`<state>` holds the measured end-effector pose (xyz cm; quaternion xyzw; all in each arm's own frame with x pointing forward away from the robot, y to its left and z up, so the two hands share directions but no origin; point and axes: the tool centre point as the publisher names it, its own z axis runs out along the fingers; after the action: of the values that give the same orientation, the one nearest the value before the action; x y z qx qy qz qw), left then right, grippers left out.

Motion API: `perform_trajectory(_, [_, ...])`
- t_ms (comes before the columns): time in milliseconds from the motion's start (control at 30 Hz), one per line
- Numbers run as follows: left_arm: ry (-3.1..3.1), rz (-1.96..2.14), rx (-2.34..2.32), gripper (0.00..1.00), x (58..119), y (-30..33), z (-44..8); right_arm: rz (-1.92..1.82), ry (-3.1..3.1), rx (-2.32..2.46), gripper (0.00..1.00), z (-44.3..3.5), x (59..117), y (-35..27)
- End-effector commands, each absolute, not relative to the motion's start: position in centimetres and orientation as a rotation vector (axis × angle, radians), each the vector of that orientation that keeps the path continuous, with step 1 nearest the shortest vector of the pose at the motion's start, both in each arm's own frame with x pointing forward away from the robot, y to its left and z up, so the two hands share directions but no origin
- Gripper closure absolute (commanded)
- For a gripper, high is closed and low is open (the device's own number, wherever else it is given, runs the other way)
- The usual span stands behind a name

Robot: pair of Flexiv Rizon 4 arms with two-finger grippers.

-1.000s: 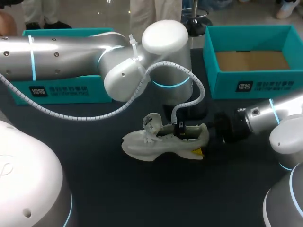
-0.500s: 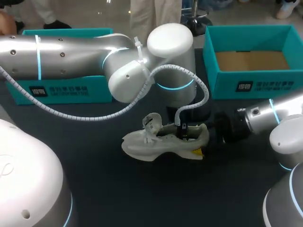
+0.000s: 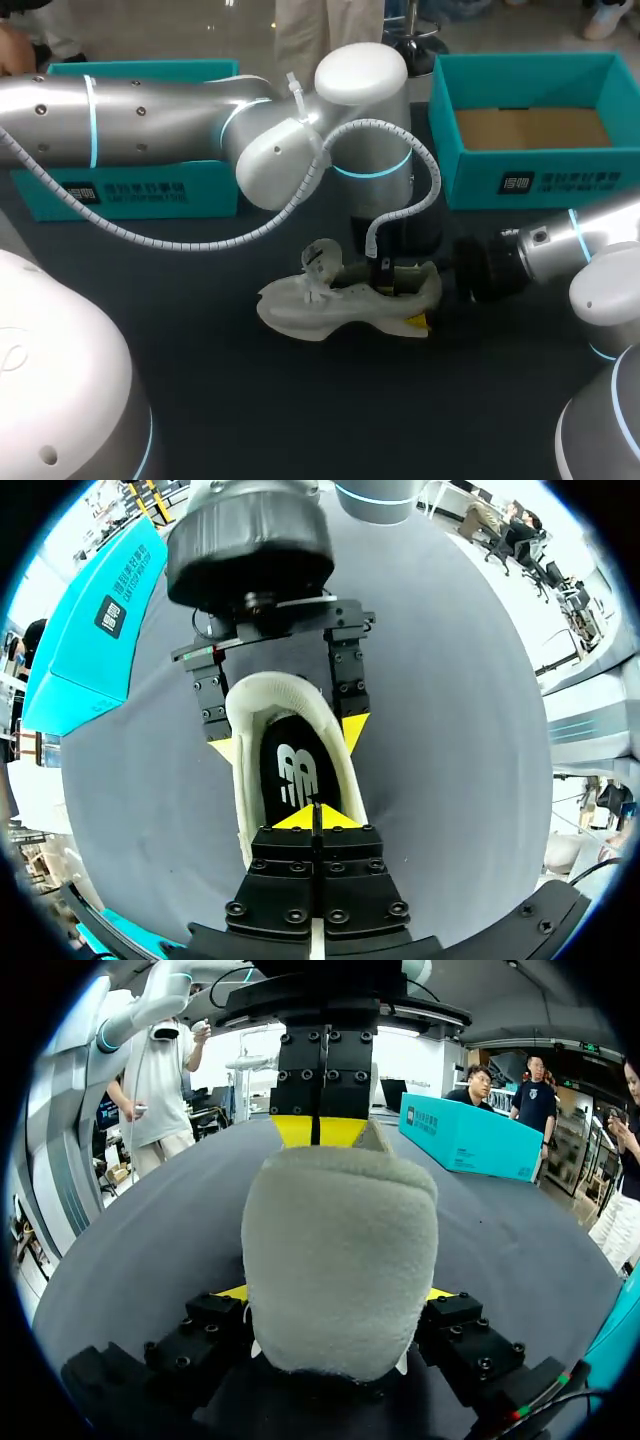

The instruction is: Take the shoe out of the shoebox, open the shoe tongue, remove and reinsert the insole, then place the shoe into the shoebox

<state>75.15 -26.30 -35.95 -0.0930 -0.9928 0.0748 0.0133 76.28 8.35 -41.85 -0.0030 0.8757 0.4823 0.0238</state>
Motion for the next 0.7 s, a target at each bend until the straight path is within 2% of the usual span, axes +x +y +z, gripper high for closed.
perform_trajectory(33, [-3.062, 0.203, -0.300, 1.00, 76.0, -26.7, -37.1, 1.486, 2.712, -0.008, 1.00, -41.9, 76.3, 8.5])
perform_trajectory(700, [-2.966, 0.180, -0.404, 1.00, 73.2, -24.9, -39.8, 1.486, 2.712, -0.008, 1.00, -41.9, 76.3, 8.5])
